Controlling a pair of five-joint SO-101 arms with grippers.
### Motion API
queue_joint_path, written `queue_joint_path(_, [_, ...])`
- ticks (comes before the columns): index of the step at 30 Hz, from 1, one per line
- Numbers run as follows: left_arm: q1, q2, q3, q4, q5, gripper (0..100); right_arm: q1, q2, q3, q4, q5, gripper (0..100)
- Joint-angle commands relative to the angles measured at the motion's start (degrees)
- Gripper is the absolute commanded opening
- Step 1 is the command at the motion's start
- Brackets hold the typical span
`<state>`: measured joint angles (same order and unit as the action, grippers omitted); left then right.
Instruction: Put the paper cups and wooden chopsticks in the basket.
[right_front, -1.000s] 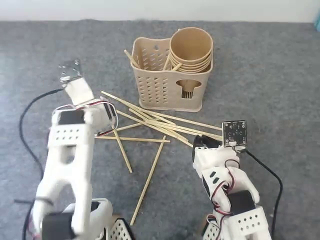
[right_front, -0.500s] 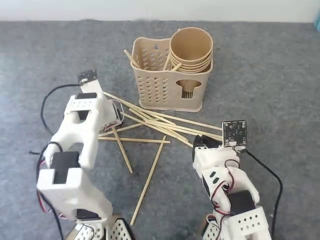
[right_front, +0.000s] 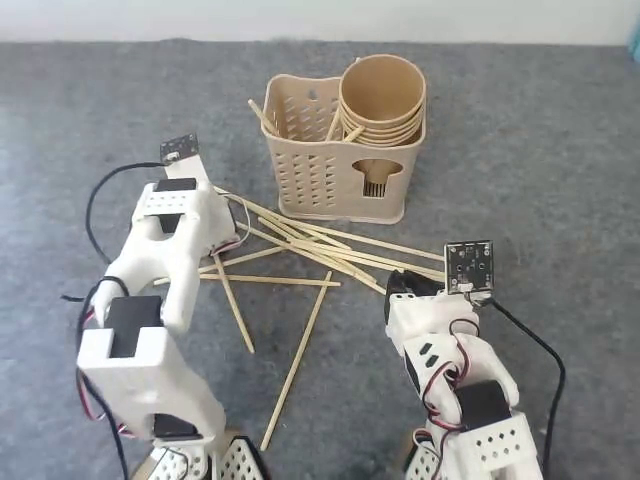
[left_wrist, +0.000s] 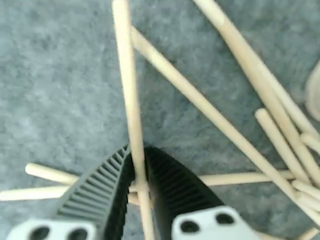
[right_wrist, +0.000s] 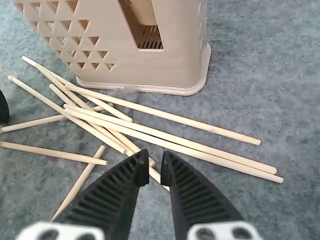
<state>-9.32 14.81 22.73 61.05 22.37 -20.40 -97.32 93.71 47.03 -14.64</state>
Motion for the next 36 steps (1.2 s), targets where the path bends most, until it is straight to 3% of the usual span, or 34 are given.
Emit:
queue_joint_path(1, [-0.2,-2.3,-2.5,2.4,0.4,1,0.7,-1.0,-0.4,0.7,0.9,5.1])
queue_joint_path(9, [0.0,-24.0,-2.6,8.1,0.3,1,0.7,-1.0,-0.4,0.7,0.9,5.1])
queue_joint_path(16, [0.0,-40.2,-3.3,8.5,-4.1,1,0.7,-1.0,-0.4,0.7,0.9,5.1])
queue_joint_path(31, [-0.1,-41.5,-2.2,11.5,-6.6,2,0.7,-1.0,-0.4,0.8,0.9,5.1])
queue_joint_path(36, [-0.1,-41.6,6.5,9.2,-10.2,13,0.7,-1.0,-0.4,0.8,0.9,5.1])
